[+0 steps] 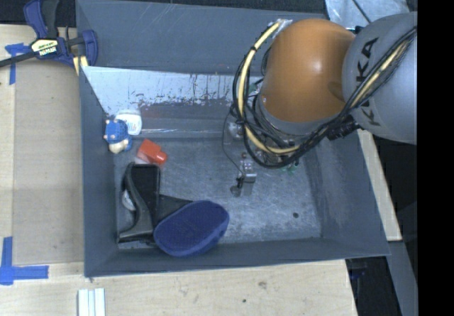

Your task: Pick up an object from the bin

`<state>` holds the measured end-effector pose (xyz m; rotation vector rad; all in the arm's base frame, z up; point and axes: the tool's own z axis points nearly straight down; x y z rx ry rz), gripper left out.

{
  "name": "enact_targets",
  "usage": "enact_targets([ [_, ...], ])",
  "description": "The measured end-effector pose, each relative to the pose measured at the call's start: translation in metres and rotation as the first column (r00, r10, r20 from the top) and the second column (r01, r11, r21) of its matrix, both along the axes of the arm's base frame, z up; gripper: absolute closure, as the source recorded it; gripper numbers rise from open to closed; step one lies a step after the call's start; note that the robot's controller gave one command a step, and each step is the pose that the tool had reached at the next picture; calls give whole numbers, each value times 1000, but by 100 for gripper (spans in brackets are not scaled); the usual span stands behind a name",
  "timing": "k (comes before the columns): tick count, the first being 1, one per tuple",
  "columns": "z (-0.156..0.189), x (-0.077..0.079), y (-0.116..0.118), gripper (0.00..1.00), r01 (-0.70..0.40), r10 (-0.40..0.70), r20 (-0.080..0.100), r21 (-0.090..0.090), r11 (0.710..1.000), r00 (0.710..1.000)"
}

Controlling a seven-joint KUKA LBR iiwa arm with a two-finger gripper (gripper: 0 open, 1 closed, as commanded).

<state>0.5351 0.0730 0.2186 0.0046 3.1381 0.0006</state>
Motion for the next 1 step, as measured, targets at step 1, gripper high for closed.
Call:
enact_targets([
  [1, -96, -34, 74, 0, -239, 239, -6, 1, 971, 971],
])
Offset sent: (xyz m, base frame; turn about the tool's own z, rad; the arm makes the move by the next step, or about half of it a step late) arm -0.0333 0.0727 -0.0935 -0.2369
